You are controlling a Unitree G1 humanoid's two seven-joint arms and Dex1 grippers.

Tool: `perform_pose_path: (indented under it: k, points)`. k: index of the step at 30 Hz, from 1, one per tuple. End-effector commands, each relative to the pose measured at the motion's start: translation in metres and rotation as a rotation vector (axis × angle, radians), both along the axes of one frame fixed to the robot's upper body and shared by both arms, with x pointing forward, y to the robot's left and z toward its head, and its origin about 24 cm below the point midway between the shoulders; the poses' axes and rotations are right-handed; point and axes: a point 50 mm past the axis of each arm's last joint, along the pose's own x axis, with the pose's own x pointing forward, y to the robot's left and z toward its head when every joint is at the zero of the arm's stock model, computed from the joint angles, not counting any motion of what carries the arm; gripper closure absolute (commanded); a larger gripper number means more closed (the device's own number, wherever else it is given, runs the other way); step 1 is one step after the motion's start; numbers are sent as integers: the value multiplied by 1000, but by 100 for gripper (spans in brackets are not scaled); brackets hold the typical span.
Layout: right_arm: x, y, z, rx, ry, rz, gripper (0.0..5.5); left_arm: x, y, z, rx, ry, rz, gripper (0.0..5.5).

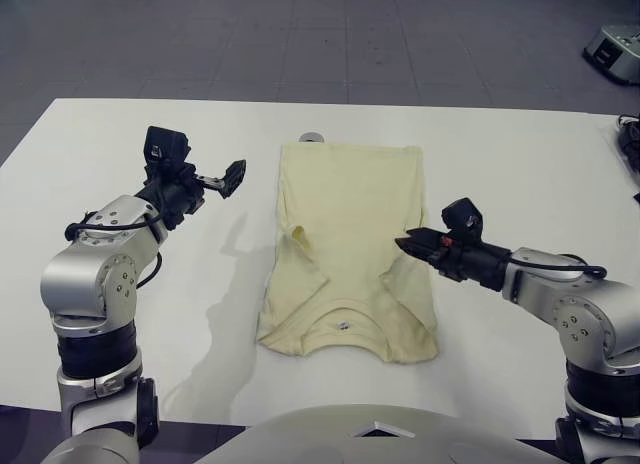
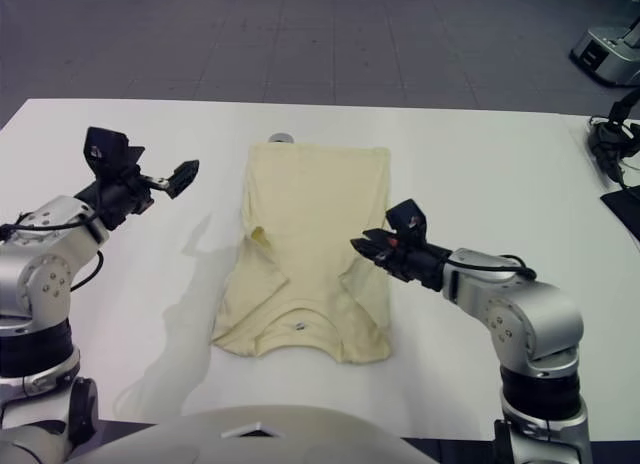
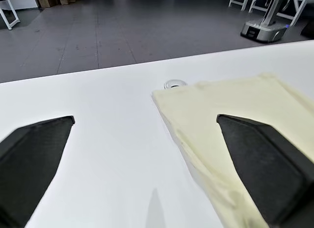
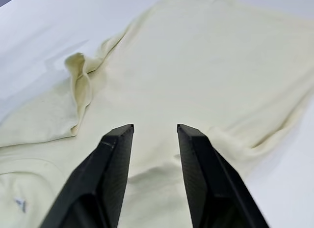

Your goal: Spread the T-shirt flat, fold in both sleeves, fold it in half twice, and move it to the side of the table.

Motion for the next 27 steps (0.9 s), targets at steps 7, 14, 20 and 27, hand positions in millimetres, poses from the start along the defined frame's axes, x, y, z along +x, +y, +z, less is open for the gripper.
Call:
perform_pose_path:
  k: [7, 14, 20, 27]
  points:
    - [-31, -38, -6, -460, -186, 362, 199, -64, 11, -27, 420, 106, -316, 10]
    - [-61, -72, -14, -576, -45, 724, 88, -114, 13, -58, 667, 190, -741, 10]
    - [-74, -58, -25, -520, -82, 829, 13, -134, -5, -68, 615, 164, -894, 10]
    - [-85, -31, -41, -455, -116, 832, 61, -135, -13, -85, 685, 159, -946, 61]
